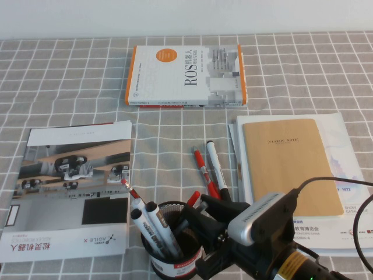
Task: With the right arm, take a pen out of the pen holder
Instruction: 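Take a marker out of the pen holder and lay it on the table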
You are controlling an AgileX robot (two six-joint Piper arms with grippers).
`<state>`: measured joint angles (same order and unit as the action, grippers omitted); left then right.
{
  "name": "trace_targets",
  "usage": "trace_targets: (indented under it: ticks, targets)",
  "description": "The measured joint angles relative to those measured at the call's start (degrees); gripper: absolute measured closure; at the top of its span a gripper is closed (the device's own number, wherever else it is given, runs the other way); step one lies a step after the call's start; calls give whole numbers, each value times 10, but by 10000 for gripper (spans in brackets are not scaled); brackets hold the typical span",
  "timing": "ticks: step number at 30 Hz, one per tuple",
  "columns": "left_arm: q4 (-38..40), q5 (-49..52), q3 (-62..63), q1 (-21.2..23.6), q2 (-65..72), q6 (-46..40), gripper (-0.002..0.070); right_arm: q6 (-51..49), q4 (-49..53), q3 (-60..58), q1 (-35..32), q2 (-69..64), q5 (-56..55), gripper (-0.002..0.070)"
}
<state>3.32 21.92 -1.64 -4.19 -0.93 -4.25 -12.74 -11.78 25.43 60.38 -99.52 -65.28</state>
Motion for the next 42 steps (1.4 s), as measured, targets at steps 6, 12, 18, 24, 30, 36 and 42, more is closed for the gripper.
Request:
trace_targets:
  ticks: [6, 12, 18, 24, 30, 36, 42]
  targets:
    - [0, 0, 0, 0, 0, 0, 678, 1, 0, 0, 0, 0, 0, 505]
    - [0, 0, 0, 0, 0, 0, 678, 1, 1, 0, 0, 0, -1, 581]
    - [0, 0, 0, 0, 0, 0, 678, -1, 8, 0, 0, 0, -12, 615]
    - [0, 0, 0, 0, 0, 0, 678, 1, 8, -2, 0, 16, -7, 626]
    - [0, 0, 0, 0, 0, 0, 678, 1, 6, -11, 0, 54, -5, 626]
    - [0, 0, 0, 0, 0, 0, 678, 2, 6, -12, 0, 98, 31, 626]
    - [0, 0, 0, 0, 0, 0, 678, 5, 5, -12, 0, 161, 114, 626]
